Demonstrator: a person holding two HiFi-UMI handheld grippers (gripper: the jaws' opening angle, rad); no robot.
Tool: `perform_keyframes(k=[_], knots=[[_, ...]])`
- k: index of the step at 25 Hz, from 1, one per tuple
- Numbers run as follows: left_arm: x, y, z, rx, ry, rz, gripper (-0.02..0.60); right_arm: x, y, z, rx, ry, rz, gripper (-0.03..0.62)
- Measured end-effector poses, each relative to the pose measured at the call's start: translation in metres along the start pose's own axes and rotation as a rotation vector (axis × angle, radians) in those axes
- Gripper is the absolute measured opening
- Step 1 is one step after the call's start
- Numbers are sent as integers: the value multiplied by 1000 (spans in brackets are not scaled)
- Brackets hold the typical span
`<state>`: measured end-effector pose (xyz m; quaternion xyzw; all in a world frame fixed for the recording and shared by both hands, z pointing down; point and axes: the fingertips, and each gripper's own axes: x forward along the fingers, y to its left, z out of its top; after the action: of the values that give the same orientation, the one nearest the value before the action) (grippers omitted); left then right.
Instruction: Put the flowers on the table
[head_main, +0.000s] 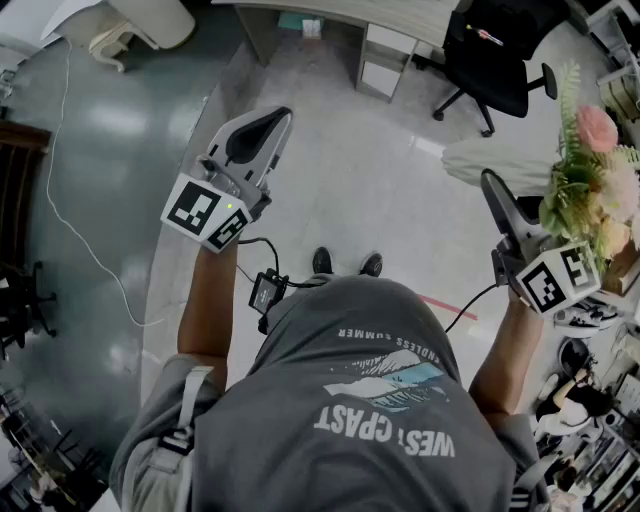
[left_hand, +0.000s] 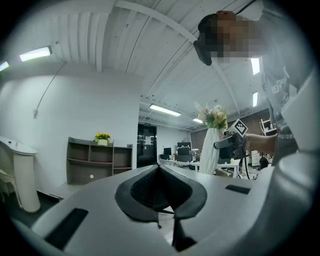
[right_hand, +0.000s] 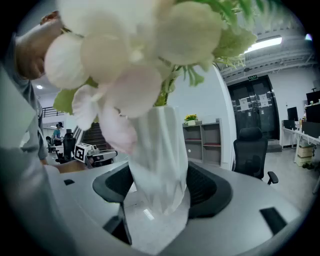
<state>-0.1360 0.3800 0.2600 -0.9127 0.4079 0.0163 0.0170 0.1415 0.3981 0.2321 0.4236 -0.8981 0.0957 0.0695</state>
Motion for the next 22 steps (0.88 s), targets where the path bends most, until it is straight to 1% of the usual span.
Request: perform_keyframes(k=[4, 9, 13, 22], knots=[[-14, -1, -5, -2, 28, 32, 15, 10, 6, -4, 5, 10, 39, 344], [-16, -16, -6, 8, 31, 4, 15, -10, 10, -7, 2, -11, 13, 344], [-15, -18, -2, 10, 32, -12, 15, -14, 10, -6, 12, -13, 0, 344], [-8, -33, -6, 10, 46, 6, 15, -19, 3, -8, 24, -21, 49, 344]])
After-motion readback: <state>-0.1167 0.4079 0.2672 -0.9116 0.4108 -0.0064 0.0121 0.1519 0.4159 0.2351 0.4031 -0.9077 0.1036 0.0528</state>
